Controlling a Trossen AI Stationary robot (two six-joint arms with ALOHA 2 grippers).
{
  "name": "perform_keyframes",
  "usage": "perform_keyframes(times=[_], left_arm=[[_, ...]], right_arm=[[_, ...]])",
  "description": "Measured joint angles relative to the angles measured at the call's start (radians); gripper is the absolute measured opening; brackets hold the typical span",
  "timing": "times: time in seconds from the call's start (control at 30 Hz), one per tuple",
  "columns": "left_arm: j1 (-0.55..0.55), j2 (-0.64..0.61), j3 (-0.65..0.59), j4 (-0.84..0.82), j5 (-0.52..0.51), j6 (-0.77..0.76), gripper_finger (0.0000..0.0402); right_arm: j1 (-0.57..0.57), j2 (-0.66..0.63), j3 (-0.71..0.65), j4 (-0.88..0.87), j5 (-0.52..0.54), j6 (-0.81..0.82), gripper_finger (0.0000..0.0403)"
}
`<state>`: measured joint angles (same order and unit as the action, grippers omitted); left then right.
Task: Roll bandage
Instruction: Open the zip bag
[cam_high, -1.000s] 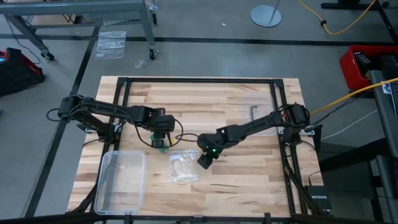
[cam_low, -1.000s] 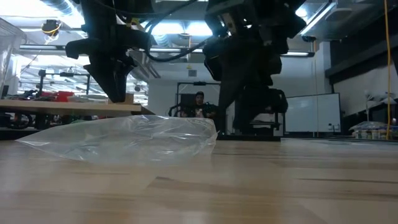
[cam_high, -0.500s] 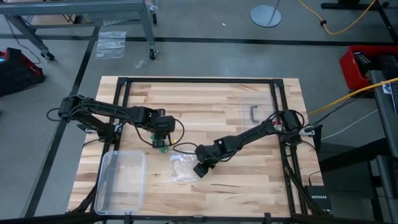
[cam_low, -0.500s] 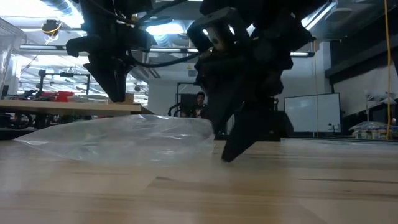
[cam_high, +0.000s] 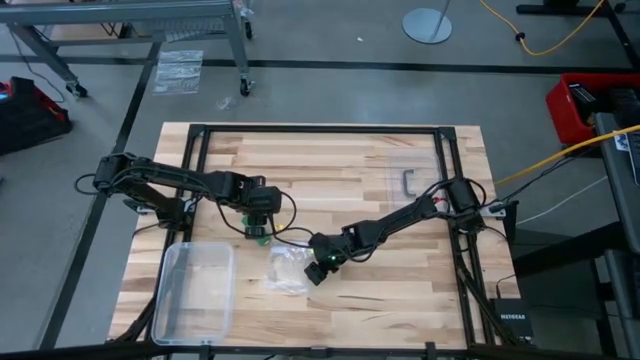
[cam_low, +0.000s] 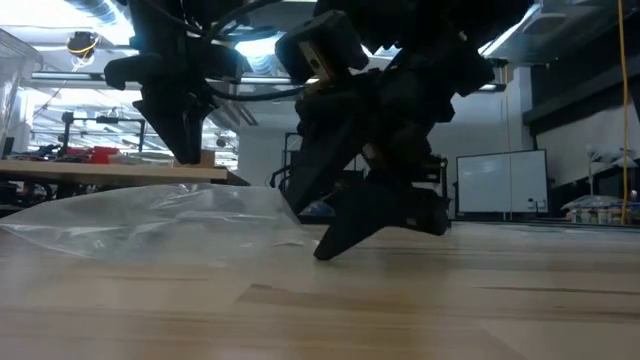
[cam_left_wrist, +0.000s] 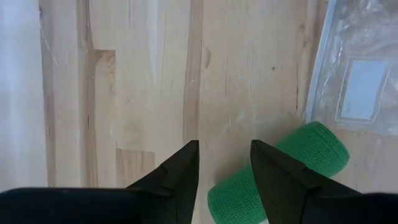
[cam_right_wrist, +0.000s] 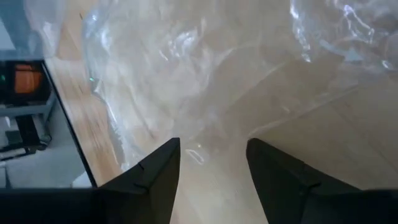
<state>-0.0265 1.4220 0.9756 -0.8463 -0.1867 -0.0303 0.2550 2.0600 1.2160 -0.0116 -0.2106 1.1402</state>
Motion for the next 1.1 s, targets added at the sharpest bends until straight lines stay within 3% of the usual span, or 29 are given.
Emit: perform_keyframes(times=[0.47,0.6,0.83,1.1], left_arm=[[-0.033,0.000,0.000,-0.001,0.001,0.002,0.0138],[-0.044,0.000,0.000,-0.001,0.001,0.000,0.0138],[-0.052,0.000,0.000,-0.003,0.001,-0.016,0.0138],[-0.053,0.000,0.000,-0.003,0.001,-0.022,0.0138]], right_arm=[[0.002,0.069,0.003,0.198,0.083,0.039,0.0185],[0.000,0.070,0.003,0.204,0.144,0.032,0.0141],[0.000,0.071,0.002,0.204,0.185,-0.046,0.0014],[0.000,0.071,0.001,0.194,0.229,-0.086,0.0005]])
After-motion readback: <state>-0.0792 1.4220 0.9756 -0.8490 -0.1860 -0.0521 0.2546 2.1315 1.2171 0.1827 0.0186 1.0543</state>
